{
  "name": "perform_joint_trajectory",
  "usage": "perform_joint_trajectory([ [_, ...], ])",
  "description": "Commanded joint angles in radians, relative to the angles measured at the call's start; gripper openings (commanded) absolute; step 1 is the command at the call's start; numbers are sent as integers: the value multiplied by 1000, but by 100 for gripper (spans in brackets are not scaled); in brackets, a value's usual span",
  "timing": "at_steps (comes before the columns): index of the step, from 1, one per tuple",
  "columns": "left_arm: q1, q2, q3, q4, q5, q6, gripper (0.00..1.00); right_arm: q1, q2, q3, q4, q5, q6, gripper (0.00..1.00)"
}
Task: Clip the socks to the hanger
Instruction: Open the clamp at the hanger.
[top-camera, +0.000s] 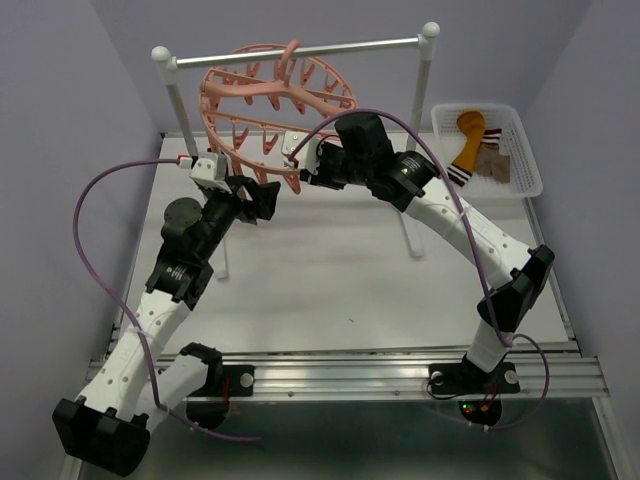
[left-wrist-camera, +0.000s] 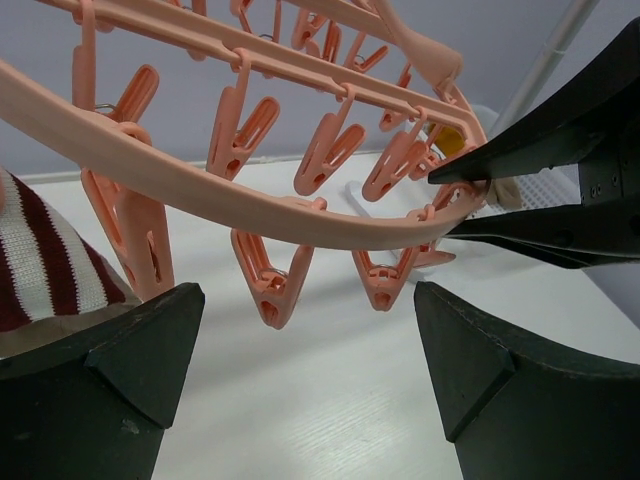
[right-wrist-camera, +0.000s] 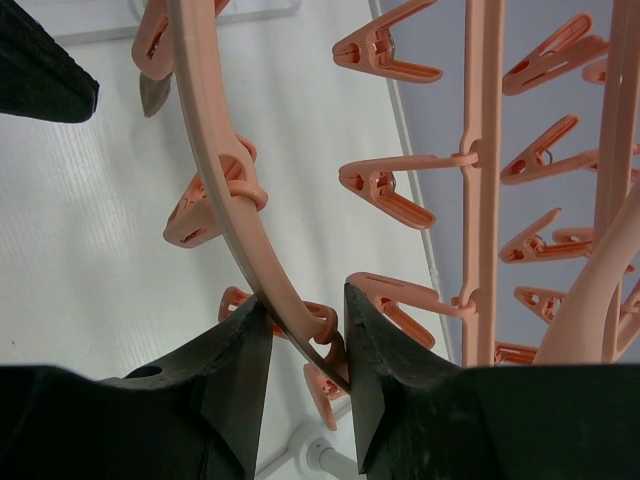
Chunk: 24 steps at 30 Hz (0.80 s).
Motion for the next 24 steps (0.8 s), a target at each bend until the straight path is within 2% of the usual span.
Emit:
perform_joint_trajectory([
  [1,59,-3,-29,107,148,22,99,-5,-50,14,38,17,15,38],
  [8,123,-46,-114,211,268,0,99,-5,-42,19,36,20,4,38],
  [10,133,-33,-109,223,309,-3,96,-5,-42,16,36,23,3,38],
  [24,199,52,-85,266,362,-40,93,-5,-46,11,35,31,7,38],
])
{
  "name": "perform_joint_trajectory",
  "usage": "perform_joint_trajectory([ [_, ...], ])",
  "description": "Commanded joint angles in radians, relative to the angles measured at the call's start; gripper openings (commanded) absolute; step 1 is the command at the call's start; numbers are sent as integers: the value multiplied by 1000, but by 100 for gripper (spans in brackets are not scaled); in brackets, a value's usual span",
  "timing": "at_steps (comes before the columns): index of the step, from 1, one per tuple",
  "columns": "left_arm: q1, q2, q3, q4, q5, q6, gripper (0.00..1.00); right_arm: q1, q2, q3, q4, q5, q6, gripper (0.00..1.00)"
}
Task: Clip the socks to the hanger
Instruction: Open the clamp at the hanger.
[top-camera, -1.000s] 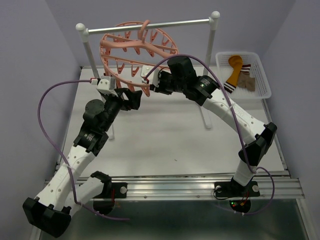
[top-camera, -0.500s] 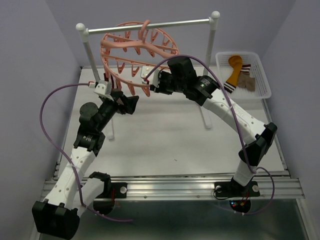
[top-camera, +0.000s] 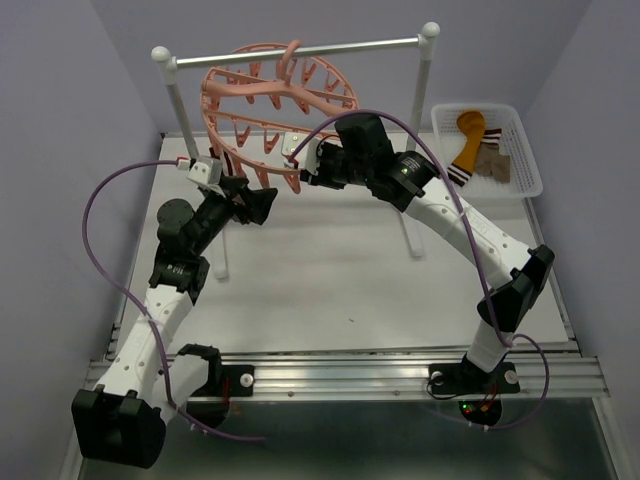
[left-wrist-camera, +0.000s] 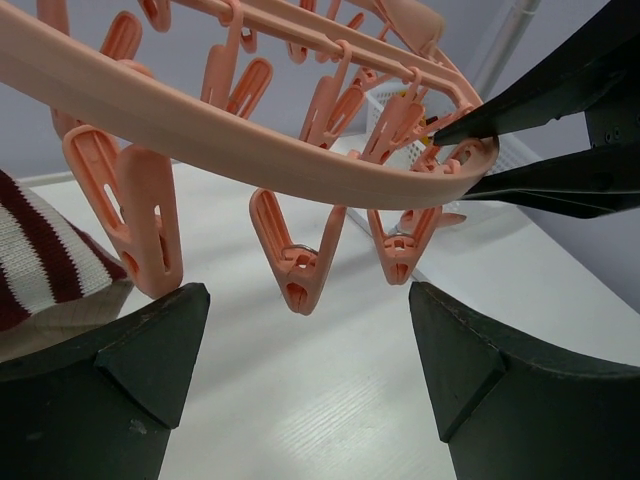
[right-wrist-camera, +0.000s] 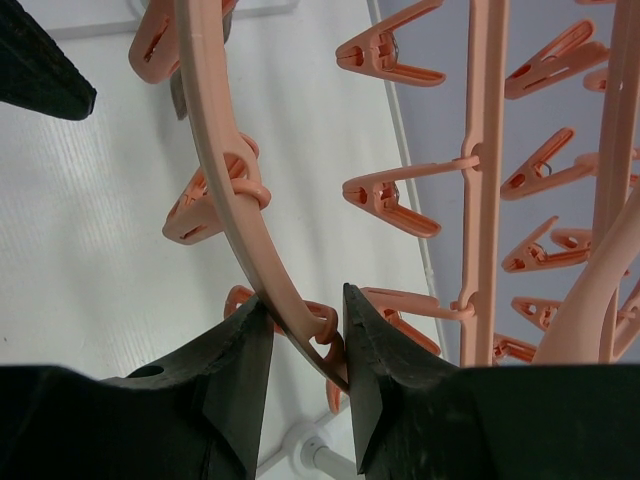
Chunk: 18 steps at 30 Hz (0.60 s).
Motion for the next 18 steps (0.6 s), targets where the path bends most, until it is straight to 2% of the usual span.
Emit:
perform_joint_trajectory([
  [1,27,11,25,94,54,-16,93,-4,-45,10,35,28,25,38],
  [7,35,31,29,137,106,-13,90,-4,-42,14,32,30,22,38],
  [18,53,80,54,169,101,-18,84,-4,-35,19,33,33,16,38],
])
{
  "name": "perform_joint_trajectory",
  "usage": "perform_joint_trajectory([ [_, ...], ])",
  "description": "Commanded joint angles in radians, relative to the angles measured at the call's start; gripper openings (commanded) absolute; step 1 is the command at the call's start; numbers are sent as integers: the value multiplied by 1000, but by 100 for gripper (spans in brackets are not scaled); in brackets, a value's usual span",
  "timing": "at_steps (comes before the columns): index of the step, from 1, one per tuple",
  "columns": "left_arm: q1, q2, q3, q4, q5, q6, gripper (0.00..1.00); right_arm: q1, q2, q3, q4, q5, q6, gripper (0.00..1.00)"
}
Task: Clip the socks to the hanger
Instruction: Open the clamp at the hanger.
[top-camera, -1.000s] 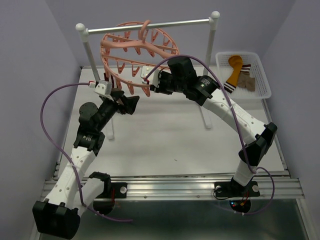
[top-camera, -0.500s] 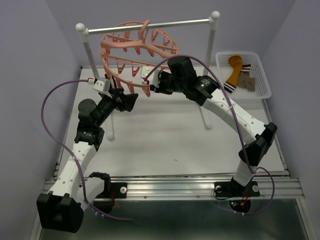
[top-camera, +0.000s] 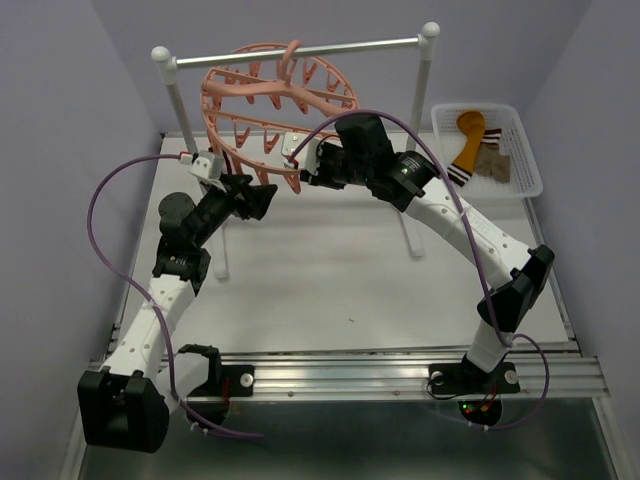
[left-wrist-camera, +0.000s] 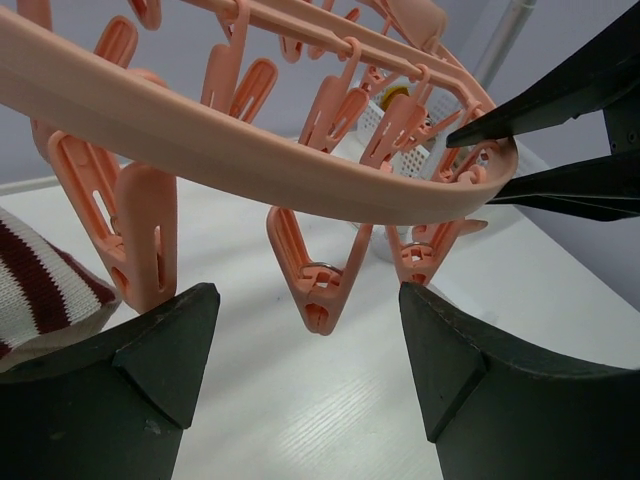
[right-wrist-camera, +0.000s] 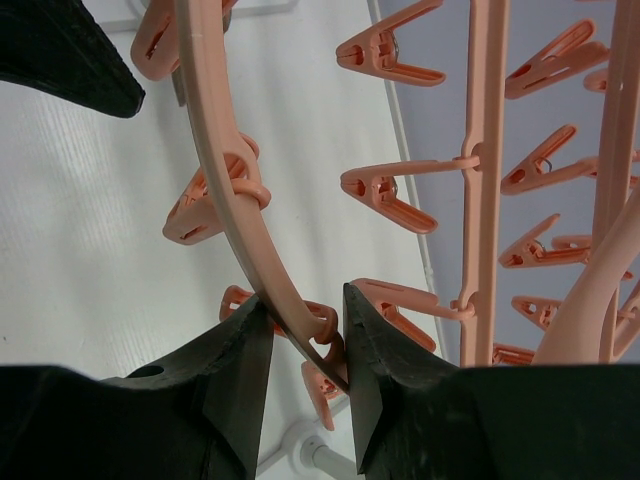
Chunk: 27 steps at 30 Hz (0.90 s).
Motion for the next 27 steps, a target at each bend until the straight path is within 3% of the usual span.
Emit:
perform_joint_trajectory([
  [1,15,-1,50,93,25,-5,84,-4,-35,19,34,29,17,38],
  [25,18,42,87,173,64,-36,64,-4,-3,48,35,37,27,38],
  [27,18,45,89,171,67,-33,56,-4,-2,50,34,40,27,38],
])
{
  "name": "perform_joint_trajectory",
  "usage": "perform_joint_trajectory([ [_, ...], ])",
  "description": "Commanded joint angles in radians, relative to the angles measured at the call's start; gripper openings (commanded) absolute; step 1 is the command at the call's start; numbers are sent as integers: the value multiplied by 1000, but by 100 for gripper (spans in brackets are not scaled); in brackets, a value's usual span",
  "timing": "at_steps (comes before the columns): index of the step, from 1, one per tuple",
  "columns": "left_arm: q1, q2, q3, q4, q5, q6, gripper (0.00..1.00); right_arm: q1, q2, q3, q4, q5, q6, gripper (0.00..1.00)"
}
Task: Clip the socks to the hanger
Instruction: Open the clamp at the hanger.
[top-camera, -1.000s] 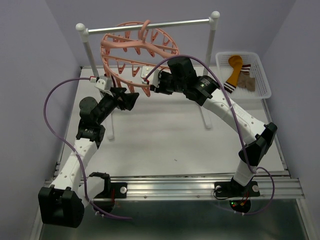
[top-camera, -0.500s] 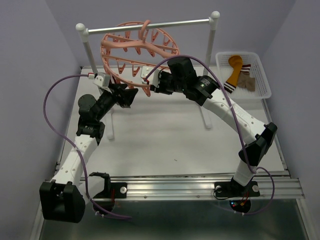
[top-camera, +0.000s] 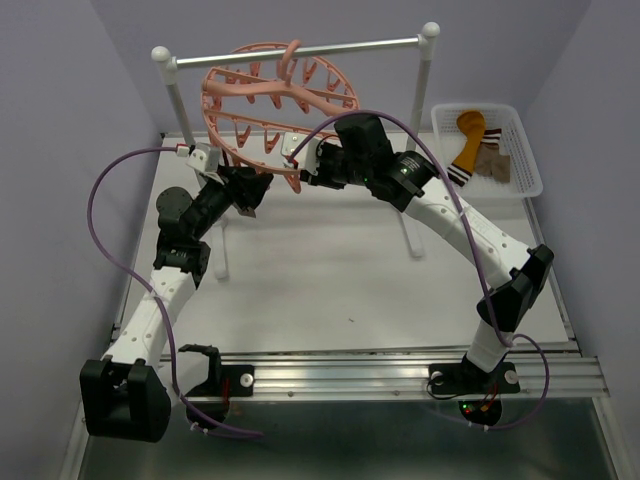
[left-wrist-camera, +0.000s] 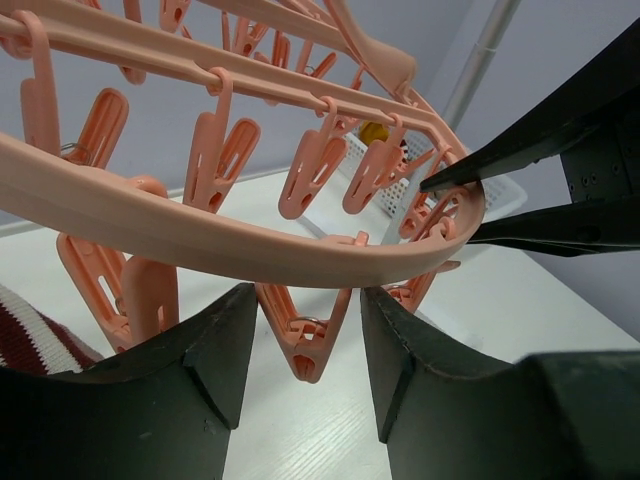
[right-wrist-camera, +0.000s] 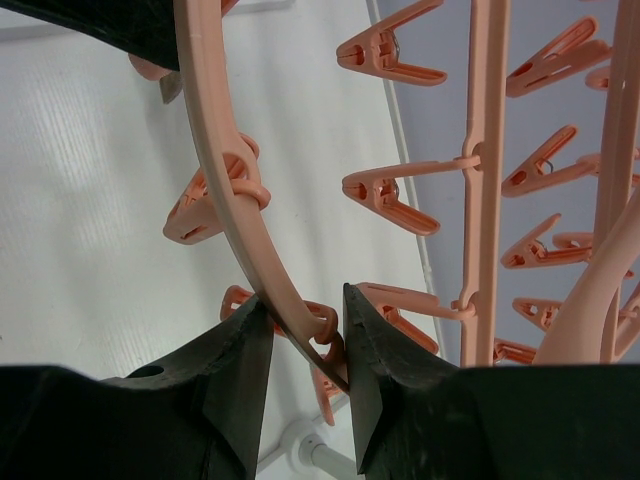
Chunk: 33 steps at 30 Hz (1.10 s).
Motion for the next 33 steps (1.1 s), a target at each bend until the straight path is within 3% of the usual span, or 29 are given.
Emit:
perform_joint_trajectory([
  [1,3,-13,56,63,19,20,55,-4,-4,49,34,34,30,38],
  [8,3,-10,61,63,47,32,44,-4,-2,45,32,37,30,38],
  [10,3,-10,61,60,50,32,32,-4,-4,43,34,39,32,38],
  [12,3,-10,61,60,53,34,28,-4,-4,42,34,39,33,38],
  [15,3,-4,64,60,52,26,0,-4,-5,40,34,40,36,38],
  [19,3,0,58,63,58,15,0,-4,-5,42,32,48,39,38],
  [23,3,-24,23,49,-49,-24,0,-4,-8,48,32,57,48,38],
  [28,-3,-70,1,-14,-71,-35,0,-4,-7,52,35,71,56,40],
  [33,-41,-98,12,-94,-175,-70,0,-4,-10,52,38,106,58,46],
])
